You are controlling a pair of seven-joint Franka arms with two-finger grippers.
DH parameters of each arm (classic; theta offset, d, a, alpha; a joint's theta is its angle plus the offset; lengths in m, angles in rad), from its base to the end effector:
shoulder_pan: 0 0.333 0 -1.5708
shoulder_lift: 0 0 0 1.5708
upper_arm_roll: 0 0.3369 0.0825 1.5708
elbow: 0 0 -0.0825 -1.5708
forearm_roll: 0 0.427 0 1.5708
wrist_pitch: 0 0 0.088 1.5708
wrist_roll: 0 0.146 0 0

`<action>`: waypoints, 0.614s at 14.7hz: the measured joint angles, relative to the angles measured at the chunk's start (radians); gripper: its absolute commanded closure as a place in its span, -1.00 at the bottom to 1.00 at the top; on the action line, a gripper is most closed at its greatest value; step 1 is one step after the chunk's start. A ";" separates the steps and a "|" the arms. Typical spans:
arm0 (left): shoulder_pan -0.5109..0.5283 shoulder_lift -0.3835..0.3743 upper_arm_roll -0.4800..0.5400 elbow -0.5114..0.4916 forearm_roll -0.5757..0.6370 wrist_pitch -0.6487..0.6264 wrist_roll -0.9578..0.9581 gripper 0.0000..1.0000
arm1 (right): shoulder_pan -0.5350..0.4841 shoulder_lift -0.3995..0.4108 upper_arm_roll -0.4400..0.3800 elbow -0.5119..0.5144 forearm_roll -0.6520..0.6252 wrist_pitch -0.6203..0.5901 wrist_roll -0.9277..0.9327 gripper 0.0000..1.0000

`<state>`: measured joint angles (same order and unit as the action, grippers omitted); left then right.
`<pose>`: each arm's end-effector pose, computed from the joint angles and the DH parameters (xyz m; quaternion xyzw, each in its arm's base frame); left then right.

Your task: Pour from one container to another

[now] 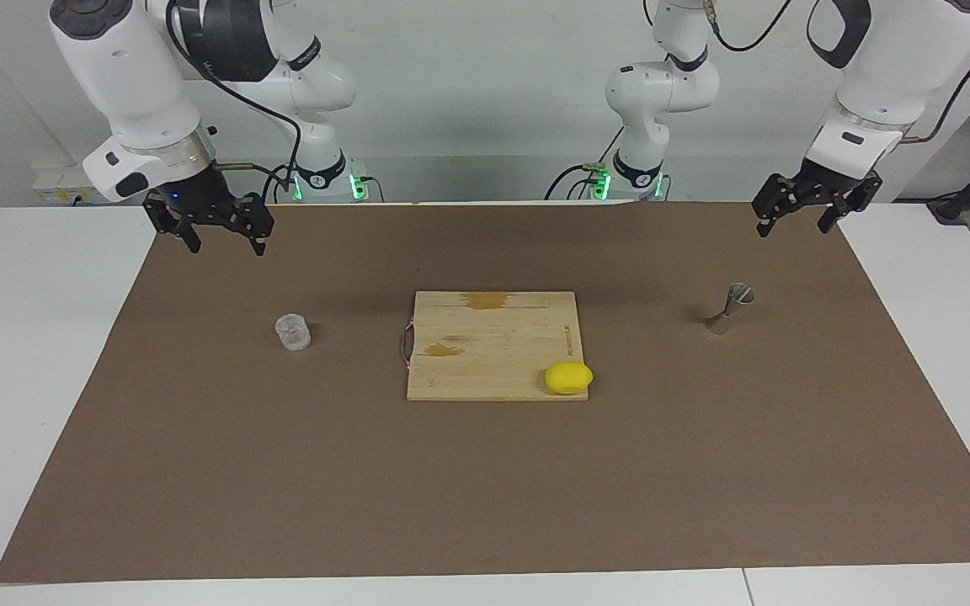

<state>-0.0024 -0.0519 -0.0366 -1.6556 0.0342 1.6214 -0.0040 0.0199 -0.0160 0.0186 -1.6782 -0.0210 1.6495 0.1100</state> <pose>0.5847 -0.0184 0.5978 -0.9996 0.0182 -0.0092 0.0178 0.5957 0.0201 0.5673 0.9993 -0.0349 -0.0055 0.0110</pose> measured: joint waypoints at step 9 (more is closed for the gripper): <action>-0.002 0.001 0.004 -0.070 0.000 0.175 -0.022 -1.00 | 0.000 0.000 0.000 0.000 0.000 0.000 0.000 -1.00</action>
<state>-0.0044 -0.0511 -0.0328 -1.7254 0.0341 1.7969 -0.0256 0.0199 -0.0160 0.0186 -1.6782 -0.0209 1.6495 0.1100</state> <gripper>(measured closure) 0.000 0.000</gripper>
